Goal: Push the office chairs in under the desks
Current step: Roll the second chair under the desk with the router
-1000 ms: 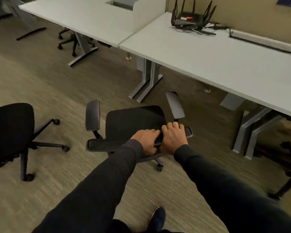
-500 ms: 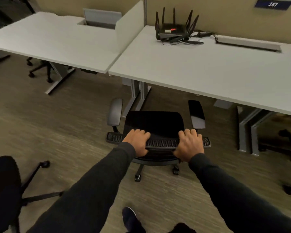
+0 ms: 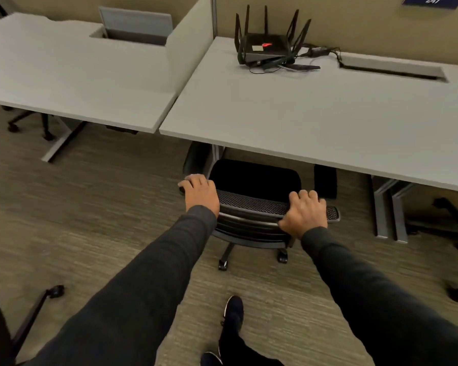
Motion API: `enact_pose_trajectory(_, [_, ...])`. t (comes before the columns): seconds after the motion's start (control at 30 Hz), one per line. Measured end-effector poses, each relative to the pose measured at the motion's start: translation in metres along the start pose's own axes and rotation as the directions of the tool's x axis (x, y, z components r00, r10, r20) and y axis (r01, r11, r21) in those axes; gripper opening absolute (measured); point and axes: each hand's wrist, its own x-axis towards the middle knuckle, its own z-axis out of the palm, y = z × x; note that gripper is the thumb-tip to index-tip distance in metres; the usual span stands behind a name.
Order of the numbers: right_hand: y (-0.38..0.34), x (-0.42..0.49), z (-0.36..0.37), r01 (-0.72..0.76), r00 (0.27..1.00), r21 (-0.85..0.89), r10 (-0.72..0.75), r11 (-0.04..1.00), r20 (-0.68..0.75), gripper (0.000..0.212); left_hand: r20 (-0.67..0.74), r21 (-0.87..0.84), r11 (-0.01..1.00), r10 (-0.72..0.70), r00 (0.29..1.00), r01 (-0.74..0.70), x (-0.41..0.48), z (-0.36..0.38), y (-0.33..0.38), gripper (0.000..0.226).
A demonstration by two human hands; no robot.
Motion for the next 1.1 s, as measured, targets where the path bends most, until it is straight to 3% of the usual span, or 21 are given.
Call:
enact_pose_trajectory(0.1, [-0.003,0.029,-0.002,-0.04,0.999,0.005,0.04,0.999,0.024,0.06,0.036,0.002,0.998,-0.055,0.998,0.055,0.027,-0.006,0.004,0.049])
enact_pose_trajectory(0.3, [0.005,0.081,-0.01,-0.063,0.997,0.018,0.062,0.998,0.048,0.061,0.04,-0.019,1.0,-0.012,0.999,0.013,0.079,-0.025,0.008,0.066])
enact_pose_trajectory(0.57, [0.018,0.123,-0.012,-0.07,0.995,0.006,0.07,0.998,0.073,0.066,0.027,-0.003,1.0,-0.005,1.0,0.005,0.115,-0.038,0.019,0.053])
enact_pose_trajectory(0.73, [0.019,0.141,-0.014,-0.074,0.994,-0.011,0.075,0.997,0.078,0.066,0.061,-0.033,0.999,0.003,0.998,-0.001,0.131,-0.045,0.019,0.057])
enact_pose_trajectory(0.9, [0.016,0.153,-0.018,-0.102,0.988,-0.048,0.107,0.994,0.108,0.066,0.013,-0.18,0.975,0.134,0.991,-0.13,0.134,-0.034,0.0,0.096])
enact_pose_trajectory(1.1, [-0.003,0.154,-0.026,-0.186,0.959,-0.134,0.209,0.973,0.191,0.062,-0.1,-0.292,0.913,0.266,0.959,-0.283,0.103,0.006,-0.04,0.102])
